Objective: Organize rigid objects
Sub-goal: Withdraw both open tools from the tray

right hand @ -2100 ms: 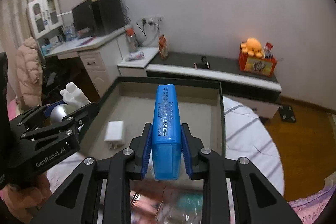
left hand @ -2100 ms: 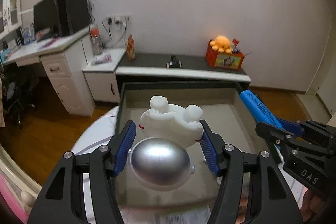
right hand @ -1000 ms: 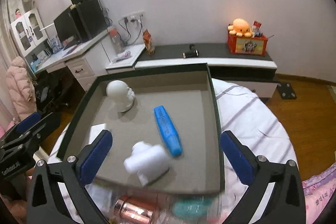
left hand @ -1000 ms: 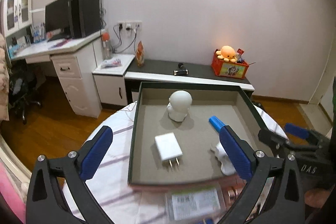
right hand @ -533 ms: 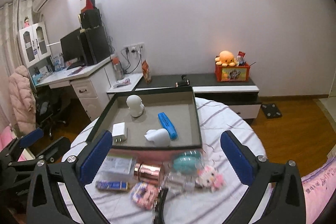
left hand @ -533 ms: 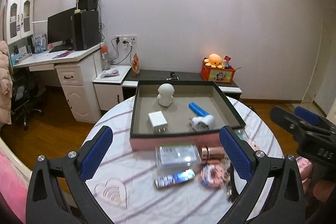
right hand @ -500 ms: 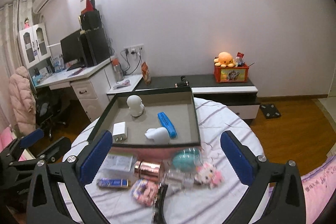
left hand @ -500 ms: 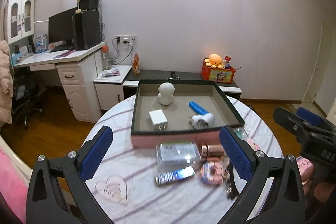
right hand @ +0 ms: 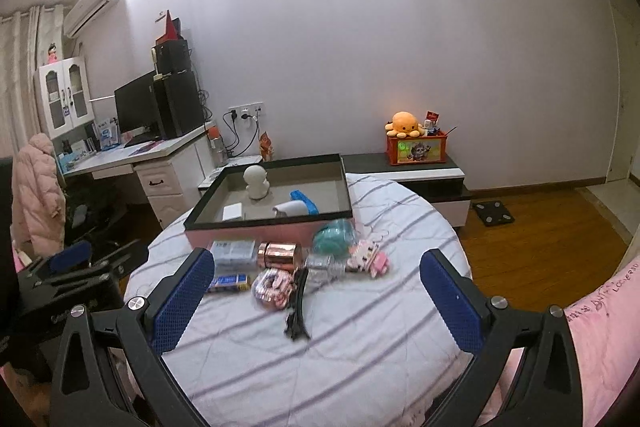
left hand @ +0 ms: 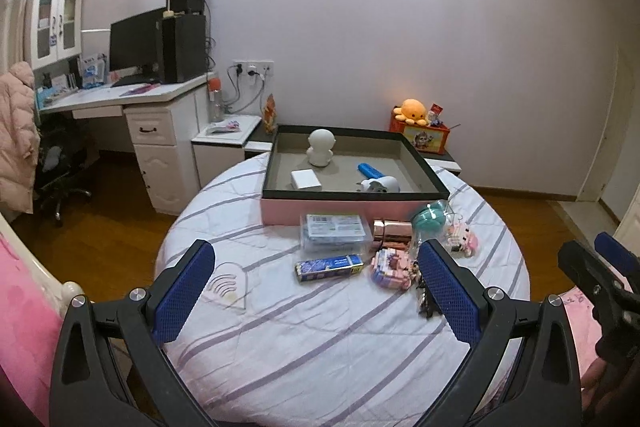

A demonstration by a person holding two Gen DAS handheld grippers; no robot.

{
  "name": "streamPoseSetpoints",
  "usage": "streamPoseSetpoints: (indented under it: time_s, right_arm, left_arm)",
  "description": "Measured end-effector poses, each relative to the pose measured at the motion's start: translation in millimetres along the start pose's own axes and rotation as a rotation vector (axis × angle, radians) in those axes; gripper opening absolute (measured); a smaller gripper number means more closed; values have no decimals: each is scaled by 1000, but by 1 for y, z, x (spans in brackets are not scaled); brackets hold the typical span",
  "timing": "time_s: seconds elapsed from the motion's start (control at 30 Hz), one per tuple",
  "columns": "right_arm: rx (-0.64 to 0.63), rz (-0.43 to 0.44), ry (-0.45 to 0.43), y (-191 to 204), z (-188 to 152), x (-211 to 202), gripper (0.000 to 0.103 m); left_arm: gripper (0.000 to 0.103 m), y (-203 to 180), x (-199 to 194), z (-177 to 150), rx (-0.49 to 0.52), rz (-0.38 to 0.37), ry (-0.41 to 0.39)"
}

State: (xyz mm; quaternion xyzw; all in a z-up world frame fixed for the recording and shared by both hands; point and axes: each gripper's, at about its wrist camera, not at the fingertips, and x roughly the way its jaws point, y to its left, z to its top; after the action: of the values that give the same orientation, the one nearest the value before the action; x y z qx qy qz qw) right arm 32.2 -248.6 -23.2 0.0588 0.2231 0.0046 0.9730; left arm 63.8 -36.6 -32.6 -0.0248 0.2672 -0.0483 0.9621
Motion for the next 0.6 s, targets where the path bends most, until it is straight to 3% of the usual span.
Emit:
streamPoseSetpoints:
  time_s: [0.2, 0.6]
  right_arm:
    - [-27, 0, -5, 8, -11, -12, 103]
    - [-62, 17, 17, 19, -18, -14, 103]
  left_arm:
    - [103, 7, -21, -17, 3, 15, -8]
    - [103, 20, -29, -19, -12, 40, -35]
